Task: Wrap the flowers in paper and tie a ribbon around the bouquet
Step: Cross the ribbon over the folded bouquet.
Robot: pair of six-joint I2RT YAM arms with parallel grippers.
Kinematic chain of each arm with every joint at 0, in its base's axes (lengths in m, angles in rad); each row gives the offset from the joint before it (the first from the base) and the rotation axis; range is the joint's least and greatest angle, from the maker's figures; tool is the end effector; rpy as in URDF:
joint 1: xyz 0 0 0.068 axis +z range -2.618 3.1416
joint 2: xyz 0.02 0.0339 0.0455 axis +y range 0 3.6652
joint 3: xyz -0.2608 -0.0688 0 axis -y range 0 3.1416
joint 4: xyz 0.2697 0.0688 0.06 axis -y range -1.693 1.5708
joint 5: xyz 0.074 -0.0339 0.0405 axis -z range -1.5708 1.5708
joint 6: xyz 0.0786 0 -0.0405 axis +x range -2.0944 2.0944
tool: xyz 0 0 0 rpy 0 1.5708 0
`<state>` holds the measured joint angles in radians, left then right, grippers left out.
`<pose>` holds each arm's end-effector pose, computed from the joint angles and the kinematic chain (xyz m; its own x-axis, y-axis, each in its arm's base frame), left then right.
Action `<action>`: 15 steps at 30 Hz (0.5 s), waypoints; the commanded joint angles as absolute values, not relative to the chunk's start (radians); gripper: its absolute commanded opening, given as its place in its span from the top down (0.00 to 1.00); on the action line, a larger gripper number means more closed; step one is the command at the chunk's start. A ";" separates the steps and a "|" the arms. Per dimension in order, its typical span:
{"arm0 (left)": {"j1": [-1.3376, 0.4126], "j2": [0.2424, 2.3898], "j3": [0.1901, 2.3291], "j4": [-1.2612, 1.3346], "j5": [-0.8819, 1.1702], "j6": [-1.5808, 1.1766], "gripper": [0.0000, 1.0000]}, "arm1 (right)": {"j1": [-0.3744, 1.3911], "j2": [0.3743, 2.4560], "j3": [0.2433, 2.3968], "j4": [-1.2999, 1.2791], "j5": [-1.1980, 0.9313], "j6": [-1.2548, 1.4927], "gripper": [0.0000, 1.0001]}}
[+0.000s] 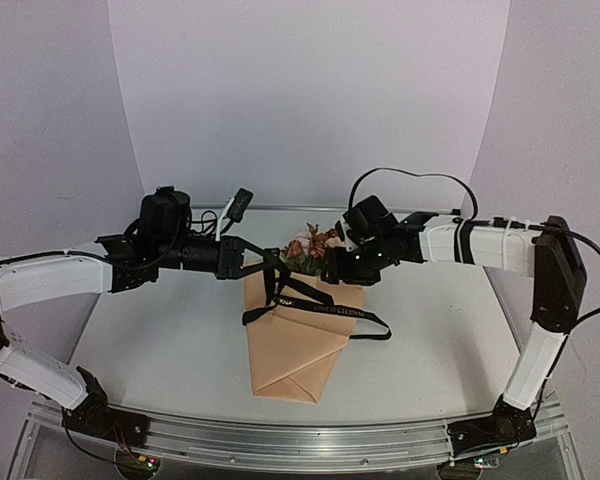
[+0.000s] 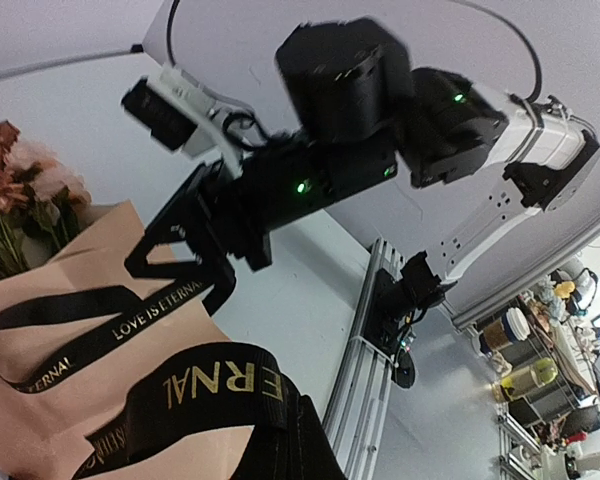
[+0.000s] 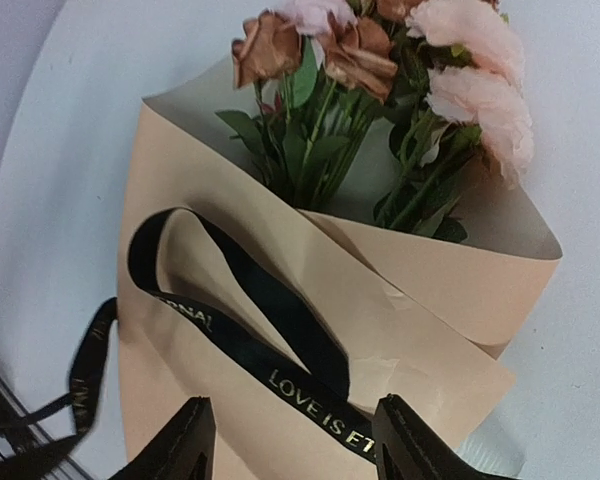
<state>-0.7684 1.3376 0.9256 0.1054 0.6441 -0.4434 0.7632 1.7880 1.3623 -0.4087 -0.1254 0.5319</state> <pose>0.2270 -0.2851 0.2729 -0.6110 0.1135 -0.7834 0.7807 0.2500 -0.5727 0.3174 0.3173 0.1988 -0.8400 -0.1072 -0.5318 -0.3718 0.8276 0.4205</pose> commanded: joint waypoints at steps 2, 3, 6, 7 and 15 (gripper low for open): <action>-0.762 1.254 0.913 0.110 0.548 -0.424 1.00 | 0.804 1.885 1.488 -0.524 -0.085 0.431 0.43; -0.762 1.250 0.913 0.108 0.548 -0.425 1.00 | 0.811 1.904 1.499 -0.530 -0.068 0.424 0.43; -0.762 1.240 0.915 0.109 0.553 -0.426 1.00 | 0.822 1.945 1.516 -0.538 -0.021 0.412 0.43; -0.762 1.237 0.917 0.108 0.554 -0.426 1.00 | 0.824 1.955 1.518 -0.538 -0.008 0.411 0.43; -0.763 1.230 0.935 0.091 0.556 -0.417 1.00 | 0.833 2.033 1.545 -0.551 0.016 0.405 0.45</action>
<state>-0.7662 1.2629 0.9207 0.0948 0.5699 -0.4408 0.8272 1.9953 1.4948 -0.5286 -0.0380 0.4213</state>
